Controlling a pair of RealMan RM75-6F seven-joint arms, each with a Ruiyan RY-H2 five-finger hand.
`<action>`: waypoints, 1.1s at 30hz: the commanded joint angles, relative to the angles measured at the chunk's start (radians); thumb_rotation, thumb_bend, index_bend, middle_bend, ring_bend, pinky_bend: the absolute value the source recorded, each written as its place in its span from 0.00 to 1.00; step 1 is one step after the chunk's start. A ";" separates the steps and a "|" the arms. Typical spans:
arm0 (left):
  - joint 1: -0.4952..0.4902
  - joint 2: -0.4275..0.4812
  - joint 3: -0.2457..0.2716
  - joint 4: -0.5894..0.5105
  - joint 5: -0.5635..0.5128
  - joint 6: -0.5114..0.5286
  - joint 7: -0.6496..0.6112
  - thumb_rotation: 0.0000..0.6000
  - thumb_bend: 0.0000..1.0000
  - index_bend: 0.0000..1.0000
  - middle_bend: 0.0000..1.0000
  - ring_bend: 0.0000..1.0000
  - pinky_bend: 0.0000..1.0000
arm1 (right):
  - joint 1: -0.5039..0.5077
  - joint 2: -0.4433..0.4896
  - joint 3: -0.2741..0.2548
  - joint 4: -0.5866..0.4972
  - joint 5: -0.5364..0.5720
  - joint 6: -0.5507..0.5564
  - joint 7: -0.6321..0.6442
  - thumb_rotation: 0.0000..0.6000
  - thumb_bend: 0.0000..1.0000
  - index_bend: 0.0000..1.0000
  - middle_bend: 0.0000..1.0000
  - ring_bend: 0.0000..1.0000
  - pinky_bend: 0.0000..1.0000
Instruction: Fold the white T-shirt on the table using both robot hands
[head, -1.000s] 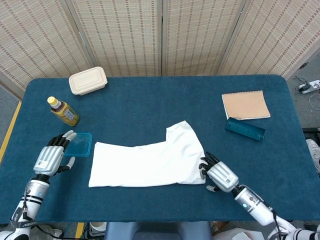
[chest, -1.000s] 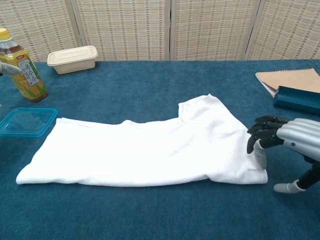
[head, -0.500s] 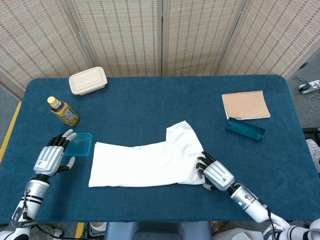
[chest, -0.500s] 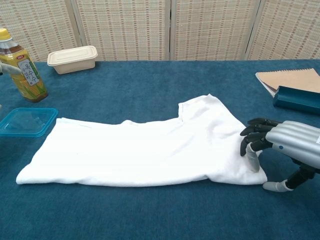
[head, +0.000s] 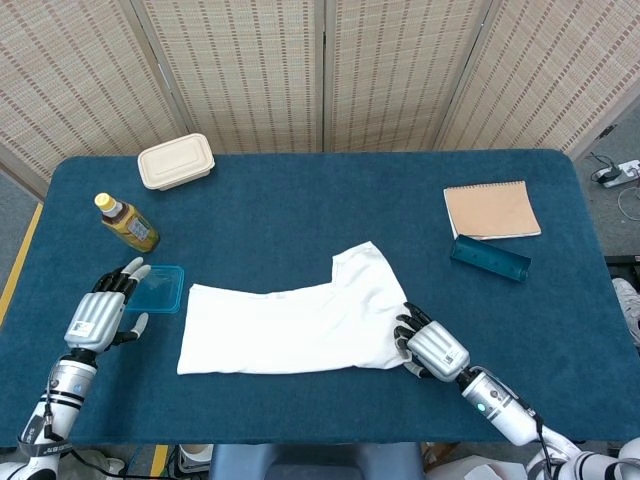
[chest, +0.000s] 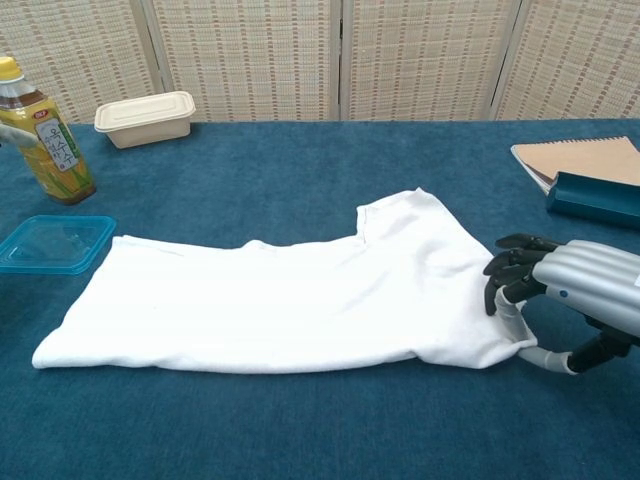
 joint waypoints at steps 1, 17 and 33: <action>-0.001 -0.003 -0.001 0.000 0.000 -0.001 0.001 1.00 0.44 0.03 0.03 0.05 0.08 | -0.006 0.011 -0.001 -0.003 0.002 0.008 0.003 1.00 0.38 0.60 0.37 0.17 0.03; -0.010 -0.009 -0.004 -0.003 -0.006 -0.012 0.018 1.00 0.44 0.03 0.03 0.05 0.07 | -0.037 0.057 -0.020 -0.038 -0.006 0.034 0.002 1.00 0.38 0.61 0.38 0.17 0.03; -0.027 -0.012 -0.022 0.014 -0.019 -0.024 0.020 1.00 0.44 0.03 0.03 0.05 0.07 | -0.040 0.193 0.022 -0.205 0.018 0.056 -0.074 1.00 0.09 0.00 0.06 0.00 0.00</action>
